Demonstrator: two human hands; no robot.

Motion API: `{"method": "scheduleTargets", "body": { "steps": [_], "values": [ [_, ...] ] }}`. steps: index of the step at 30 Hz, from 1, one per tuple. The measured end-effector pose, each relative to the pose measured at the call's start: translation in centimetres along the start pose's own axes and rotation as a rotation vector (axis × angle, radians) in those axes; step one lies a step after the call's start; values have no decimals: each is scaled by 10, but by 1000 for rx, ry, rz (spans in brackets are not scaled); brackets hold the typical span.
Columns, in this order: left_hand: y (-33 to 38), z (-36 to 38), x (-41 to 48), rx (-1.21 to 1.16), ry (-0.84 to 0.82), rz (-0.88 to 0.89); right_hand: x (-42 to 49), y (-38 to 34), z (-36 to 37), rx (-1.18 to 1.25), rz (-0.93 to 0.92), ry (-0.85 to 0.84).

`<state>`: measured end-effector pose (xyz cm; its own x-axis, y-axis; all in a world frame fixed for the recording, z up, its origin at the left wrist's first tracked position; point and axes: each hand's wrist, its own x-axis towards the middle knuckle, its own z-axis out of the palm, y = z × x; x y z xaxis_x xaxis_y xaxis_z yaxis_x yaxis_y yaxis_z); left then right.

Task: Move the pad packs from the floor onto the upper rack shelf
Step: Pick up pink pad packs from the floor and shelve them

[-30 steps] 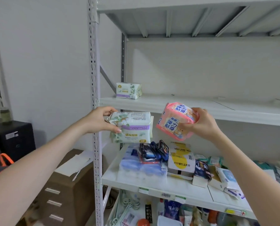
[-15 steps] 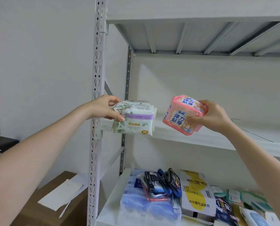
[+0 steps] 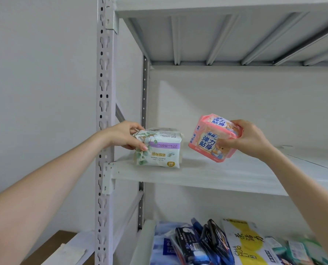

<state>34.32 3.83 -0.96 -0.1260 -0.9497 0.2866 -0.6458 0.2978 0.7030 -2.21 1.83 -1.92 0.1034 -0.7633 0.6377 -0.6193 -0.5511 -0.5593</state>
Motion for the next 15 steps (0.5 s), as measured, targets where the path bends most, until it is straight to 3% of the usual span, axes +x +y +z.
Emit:
{"method": "scheduleTargets", "body": {
  "steps": [7, 15],
  "values": [
    [-16, 1, 21, 8, -24, -11, 14, 12, 11, -1, 39, -16],
    [-8, 6, 16, 253, 15, 83, 13, 22, 19, 69, 101, -1]
  ]
}}
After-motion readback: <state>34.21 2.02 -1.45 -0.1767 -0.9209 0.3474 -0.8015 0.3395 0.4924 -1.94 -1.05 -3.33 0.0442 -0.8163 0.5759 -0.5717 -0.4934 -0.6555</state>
